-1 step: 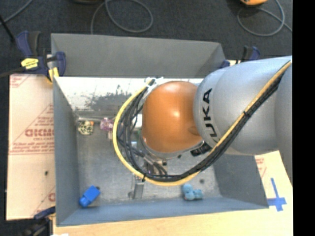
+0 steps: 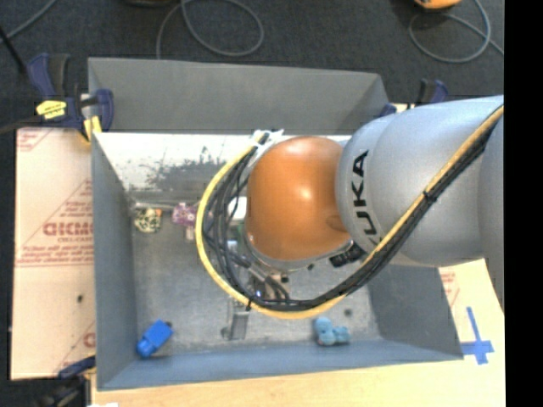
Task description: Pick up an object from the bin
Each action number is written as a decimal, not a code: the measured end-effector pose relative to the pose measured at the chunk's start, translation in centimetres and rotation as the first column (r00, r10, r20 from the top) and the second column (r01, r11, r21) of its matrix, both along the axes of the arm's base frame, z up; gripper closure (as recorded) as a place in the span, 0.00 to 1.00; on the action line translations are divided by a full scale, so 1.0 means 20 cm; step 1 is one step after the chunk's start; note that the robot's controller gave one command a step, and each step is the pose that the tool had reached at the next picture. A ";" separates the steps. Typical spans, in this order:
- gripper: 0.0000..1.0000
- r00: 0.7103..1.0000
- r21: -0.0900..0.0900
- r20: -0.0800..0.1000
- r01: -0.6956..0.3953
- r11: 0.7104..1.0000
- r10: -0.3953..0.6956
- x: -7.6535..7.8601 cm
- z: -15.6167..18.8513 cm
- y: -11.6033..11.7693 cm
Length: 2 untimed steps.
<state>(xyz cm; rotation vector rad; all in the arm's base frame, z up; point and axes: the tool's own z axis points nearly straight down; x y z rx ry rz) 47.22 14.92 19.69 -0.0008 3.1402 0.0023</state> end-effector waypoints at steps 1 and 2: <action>0.00 0.992 -0.001 0.002 -0.125 0.992 0.125 0.03 -0.20 0.12; 0.00 0.933 -0.001 0.005 -0.360 0.933 0.360 0.07 -0.40 0.38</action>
Offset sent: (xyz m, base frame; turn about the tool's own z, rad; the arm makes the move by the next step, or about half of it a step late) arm 0.0129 0.0821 -0.0859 -0.3737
